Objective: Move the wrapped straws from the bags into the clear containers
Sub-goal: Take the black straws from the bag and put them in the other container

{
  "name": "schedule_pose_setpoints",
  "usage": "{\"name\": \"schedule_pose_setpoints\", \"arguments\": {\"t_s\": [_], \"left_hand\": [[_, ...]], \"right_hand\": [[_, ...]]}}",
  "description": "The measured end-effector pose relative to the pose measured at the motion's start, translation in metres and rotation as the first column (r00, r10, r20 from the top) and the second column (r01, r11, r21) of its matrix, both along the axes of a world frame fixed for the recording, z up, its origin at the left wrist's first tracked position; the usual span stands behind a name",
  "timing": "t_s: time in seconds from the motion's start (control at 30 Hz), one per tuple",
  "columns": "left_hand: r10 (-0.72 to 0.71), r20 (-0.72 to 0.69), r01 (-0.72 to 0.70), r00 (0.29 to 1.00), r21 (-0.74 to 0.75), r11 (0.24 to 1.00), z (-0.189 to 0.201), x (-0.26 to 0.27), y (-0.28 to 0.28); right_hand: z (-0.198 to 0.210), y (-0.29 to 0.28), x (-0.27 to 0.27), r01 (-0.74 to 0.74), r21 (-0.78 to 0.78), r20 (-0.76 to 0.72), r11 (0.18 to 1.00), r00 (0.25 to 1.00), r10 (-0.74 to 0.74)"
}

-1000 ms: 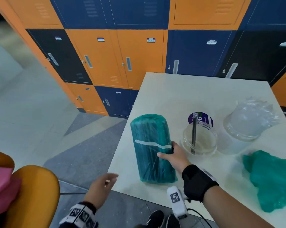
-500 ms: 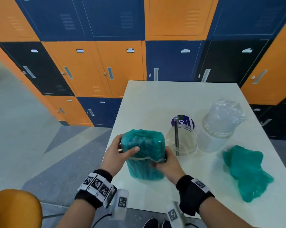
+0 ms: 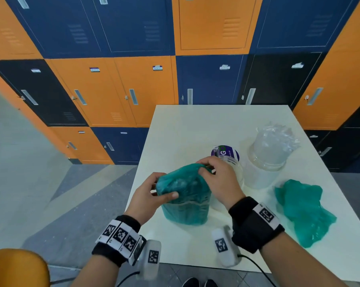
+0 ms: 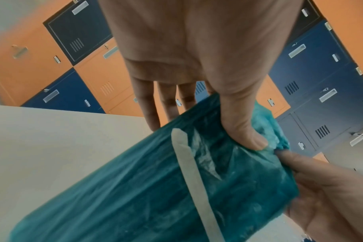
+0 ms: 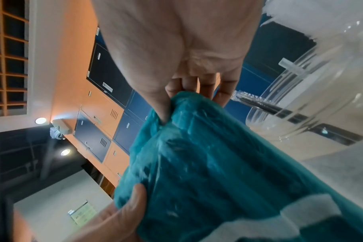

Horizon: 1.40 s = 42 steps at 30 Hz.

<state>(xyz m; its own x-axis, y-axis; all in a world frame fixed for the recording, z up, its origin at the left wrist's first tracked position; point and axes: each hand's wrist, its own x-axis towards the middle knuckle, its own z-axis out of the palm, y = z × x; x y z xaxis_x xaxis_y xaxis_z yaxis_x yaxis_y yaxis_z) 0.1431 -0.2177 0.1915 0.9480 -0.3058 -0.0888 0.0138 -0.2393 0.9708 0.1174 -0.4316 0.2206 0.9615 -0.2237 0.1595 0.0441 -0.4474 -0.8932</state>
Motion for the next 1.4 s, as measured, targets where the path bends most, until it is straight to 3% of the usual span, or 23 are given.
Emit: {"name": "schedule_pose_setpoints", "arguments": {"t_s": [0.13,0.27,0.47,0.6,0.77,0.93,1.03,1.13,1.23,1.3,1.4], "left_hand": [[0.014,0.009,-0.014,1.000,0.048,0.999,0.003,-0.001,-0.002],[0.018,0.059,-0.018,0.998,-0.004,1.000,0.017,-0.007,-0.009],[0.095,0.321,-0.158,0.942,0.176,0.972,0.028,0.002,-0.026],[0.087,0.354,-0.162,0.931,0.188,0.969,0.034,0.011,-0.018],[0.099,0.385,-0.198,0.917,0.226,0.954,0.046,0.017,-0.014],[0.198,0.359,-0.244,0.912,0.086,0.966,0.046,0.017,-0.011],[0.175,0.394,-0.225,0.903,0.086,0.970,0.050,0.016,-0.009],[0.047,0.495,-0.170,0.868,0.208,0.963,0.055,0.014,-0.008],[0.005,0.511,-0.151,0.859,0.244,0.958,0.059,0.013,-0.010],[0.046,0.466,-0.173,0.884,0.234,0.957,0.062,0.013,-0.013],[0.161,0.380,-0.225,0.911,0.130,0.966,0.067,0.014,-0.020]], "right_hand": [[0.000,0.012,-0.011,0.059,0.058,0.128,0.997,0.990,-0.066],[-0.001,0.013,-0.010,0.062,0.000,0.179,0.998,0.982,-0.061],[-0.002,0.007,-0.009,0.036,-0.134,0.162,0.990,0.987,-0.014],[0.003,-0.002,-0.012,0.033,-0.124,0.126,0.992,0.992,-0.017],[0.007,-0.008,-0.017,-0.058,-0.182,0.145,0.982,0.986,0.085],[0.009,-0.009,-0.021,-0.038,0.041,0.141,0.998,0.989,0.032],[0.012,-0.007,-0.022,0.010,0.136,0.131,0.991,0.991,-0.028],[0.015,-0.004,-0.020,0.054,0.376,0.030,0.925,0.997,-0.070],[0.015,-0.004,-0.020,0.063,0.545,-0.022,0.836,0.998,-0.061],[0.016,-0.003,-0.020,0.068,0.574,-0.030,0.816,0.998,-0.062],[0.022,0.004,-0.019,0.066,0.517,0.025,0.854,0.995,-0.092]]}}
